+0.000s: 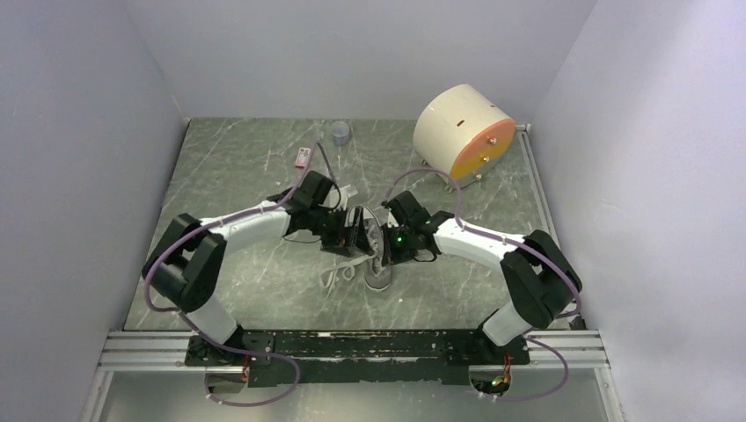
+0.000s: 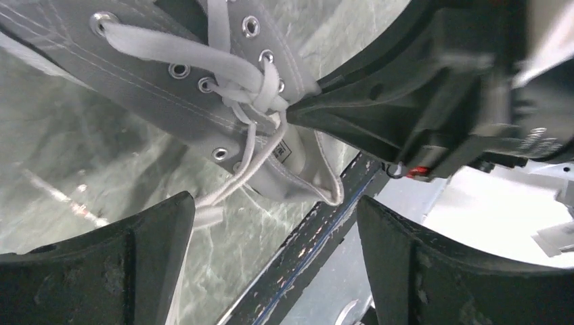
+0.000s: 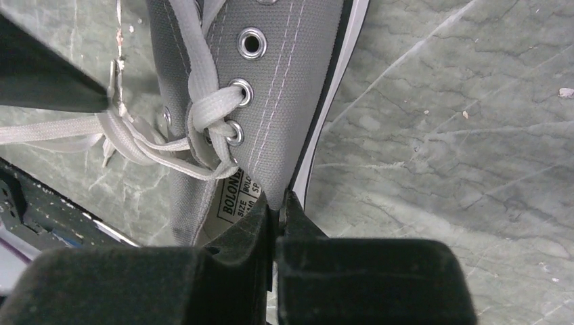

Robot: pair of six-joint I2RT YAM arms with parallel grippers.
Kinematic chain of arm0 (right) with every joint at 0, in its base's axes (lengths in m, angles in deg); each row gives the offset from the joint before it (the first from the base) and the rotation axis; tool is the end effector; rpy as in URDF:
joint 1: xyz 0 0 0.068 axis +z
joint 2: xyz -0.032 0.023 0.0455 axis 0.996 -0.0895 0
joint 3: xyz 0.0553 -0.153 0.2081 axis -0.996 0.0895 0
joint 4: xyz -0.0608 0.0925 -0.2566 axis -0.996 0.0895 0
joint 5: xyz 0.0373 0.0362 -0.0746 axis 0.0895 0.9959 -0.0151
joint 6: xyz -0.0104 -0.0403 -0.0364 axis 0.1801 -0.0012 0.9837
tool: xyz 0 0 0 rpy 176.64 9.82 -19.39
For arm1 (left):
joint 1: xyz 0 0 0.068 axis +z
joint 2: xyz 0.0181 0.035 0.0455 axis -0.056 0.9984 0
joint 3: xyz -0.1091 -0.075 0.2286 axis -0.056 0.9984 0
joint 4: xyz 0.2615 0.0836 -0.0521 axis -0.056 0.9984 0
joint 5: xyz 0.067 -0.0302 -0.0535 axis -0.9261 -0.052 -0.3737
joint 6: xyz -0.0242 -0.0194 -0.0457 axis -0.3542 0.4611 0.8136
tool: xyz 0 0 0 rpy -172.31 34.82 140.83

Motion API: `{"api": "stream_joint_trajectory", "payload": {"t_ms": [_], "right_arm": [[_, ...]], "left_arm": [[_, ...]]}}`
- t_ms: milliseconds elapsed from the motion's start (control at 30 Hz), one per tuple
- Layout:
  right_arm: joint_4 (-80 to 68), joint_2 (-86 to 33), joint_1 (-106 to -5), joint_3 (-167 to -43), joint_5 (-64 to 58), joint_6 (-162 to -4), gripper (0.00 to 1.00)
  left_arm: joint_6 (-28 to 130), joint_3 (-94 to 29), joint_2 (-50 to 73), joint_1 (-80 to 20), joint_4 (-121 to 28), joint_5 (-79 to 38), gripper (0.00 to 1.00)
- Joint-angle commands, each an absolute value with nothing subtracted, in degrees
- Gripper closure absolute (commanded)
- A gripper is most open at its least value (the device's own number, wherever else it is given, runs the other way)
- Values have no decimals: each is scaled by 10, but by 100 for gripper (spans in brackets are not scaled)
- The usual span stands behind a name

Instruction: Tie the shoes

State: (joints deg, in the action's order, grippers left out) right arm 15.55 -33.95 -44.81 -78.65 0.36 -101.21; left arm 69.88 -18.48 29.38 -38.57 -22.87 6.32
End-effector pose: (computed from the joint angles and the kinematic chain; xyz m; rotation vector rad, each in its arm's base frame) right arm 0.2317 0.2040 0.1493 -0.4244 2.7321 0.5930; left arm 0.2675 -0.2161 0.1798 0.3725 2.7219 -1.1781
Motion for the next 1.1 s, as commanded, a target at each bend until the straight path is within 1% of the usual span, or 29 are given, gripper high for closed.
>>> {"api": "stream_joint_trajectory", "payload": {"t_ms": [0,67,133,233,300,433,500,533,667,900,1000,1067], "right_arm": [[111,-326,-456,-774,44,-1039,100],[107,-329,-461,-776,53,-1045,100],[106,-335,-468,-782,60,-1045,100],[101,-341,-484,-790,72,-1048,100],[91,-347,-500,-792,85,-1052,100],[84,-364,-521,-803,99,-1055,100],[86,-369,-524,-806,97,-1056,100],[85,-369,-524,-805,96,-1057,100],[77,-367,-526,-799,87,-1056,100],[91,-364,-526,-808,83,-1038,100],[97,-369,-526,-814,81,-1025,100],[97,-374,-526,-819,86,-1026,100]], "left_arm": [[742,-102,321,-388,-443,162,6],[743,-81,336,-389,-471,175,6],[739,-62,349,-391,-481,182,11],[710,-72,352,-396,-401,159,28],[710,-71,315,-402,-367,154,40],[717,-73,206,-403,-270,149,71],[725,-88,157,-403,-196,145,90],[725,-103,139,-402,-157,136,94],[713,-207,98,-395,-1,51,95],[772,-306,95,-379,111,-97,95],[794,-301,69,-379,76,-64,95],[817,-278,59,-379,13,-2,95]]}}
